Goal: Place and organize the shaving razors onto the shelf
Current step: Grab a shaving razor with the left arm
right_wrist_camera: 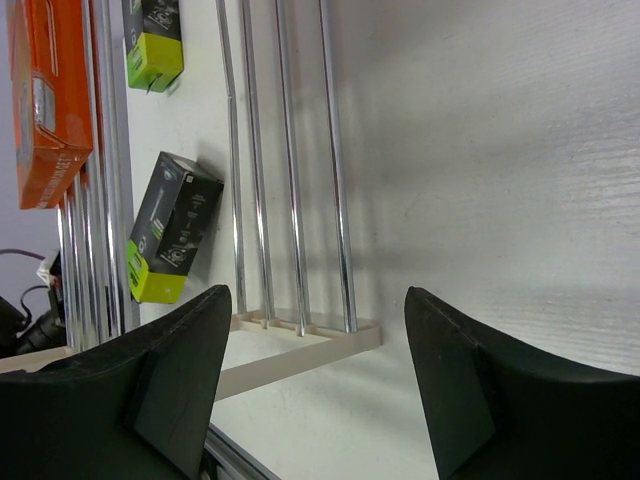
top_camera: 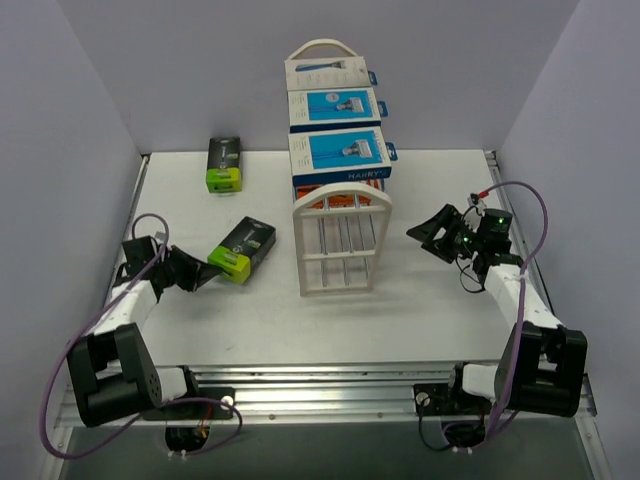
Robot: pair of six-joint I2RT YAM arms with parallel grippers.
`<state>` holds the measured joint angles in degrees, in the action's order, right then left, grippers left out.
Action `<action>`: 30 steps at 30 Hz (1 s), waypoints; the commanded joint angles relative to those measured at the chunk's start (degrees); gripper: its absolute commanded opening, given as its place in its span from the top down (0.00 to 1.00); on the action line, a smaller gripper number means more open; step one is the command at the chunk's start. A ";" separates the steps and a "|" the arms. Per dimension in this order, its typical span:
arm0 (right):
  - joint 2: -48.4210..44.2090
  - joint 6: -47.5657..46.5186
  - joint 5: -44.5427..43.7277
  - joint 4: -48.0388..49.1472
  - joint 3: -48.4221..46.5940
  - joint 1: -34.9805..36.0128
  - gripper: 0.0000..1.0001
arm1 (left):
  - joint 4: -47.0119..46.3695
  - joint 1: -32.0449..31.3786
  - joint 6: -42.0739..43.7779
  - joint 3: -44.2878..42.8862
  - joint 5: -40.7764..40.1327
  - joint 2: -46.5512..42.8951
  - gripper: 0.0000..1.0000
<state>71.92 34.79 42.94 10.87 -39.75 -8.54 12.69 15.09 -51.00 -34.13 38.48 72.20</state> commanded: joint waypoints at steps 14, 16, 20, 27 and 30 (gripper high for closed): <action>3.67 -4.64 0.92 -1.30 -1.03 -0.69 0.34 | 14.12 1.87 13.56 -18.96 -2.09 13.31 0.54; 4.01 -4.55 0.92 -0.94 -0.86 -0.78 0.34 | 14.12 1.96 12.86 -18.78 -2.62 12.70 0.52; 4.02 -4.46 1.10 -0.50 -0.51 -0.87 0.34 | 12.63 2.31 9.70 -15.46 -3.76 9.89 0.49; 3.84 -4.11 1.45 0.64 0.11 -1.04 0.34 | 6.39 2.31 -0.40 -5.09 -7.45 0.84 0.49; 3.93 -3.85 1.97 1.08 0.28 -1.13 0.34 | 1.65 2.22 -3.82 -1.83 -7.98 -1.62 0.48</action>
<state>75.88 31.38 43.18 10.09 -39.75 -9.08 20.91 17.04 -49.10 -38.30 32.40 73.14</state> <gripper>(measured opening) 0.663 0.513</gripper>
